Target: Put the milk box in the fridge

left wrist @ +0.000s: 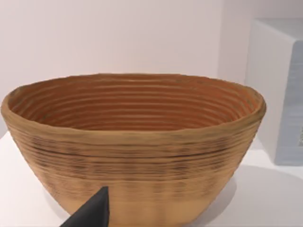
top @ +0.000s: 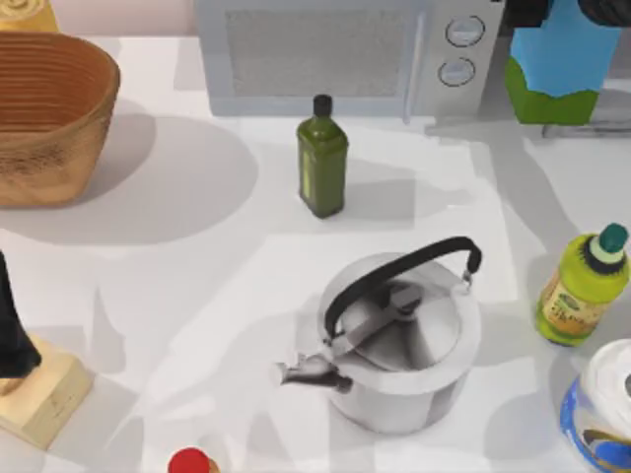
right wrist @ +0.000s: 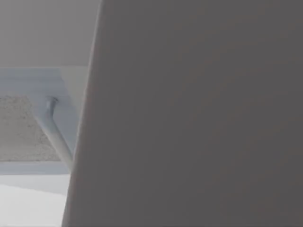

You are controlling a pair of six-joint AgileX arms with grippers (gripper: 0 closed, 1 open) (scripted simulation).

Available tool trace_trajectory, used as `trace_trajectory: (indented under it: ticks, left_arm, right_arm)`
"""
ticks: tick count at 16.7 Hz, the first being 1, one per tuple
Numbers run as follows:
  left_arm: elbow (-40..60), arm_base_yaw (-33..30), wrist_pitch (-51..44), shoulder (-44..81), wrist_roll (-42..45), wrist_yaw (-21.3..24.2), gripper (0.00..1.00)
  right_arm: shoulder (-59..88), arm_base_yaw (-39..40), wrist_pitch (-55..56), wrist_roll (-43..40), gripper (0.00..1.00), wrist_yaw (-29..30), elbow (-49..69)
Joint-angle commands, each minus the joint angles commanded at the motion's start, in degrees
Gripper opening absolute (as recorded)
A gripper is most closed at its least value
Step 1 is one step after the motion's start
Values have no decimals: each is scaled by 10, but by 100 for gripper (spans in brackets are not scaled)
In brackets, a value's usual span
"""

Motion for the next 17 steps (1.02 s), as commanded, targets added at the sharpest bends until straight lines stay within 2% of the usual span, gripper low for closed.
trace_trajectory:
  ticks: [3, 7, 17]
  left_arm:
    - [0, 0, 0, 0, 0, 0, 100]
    - [0, 0, 0, 0, 0, 0, 100]
    - [0, 0, 0, 0, 0, 0, 100]
  right_arm:
    - [-48, -8, 13, -7, 0, -10, -46]
    - [-195, -31, 46, -24, 0, -34, -174]
    - [-792, -124, 167, -88, 0, -108, -655]
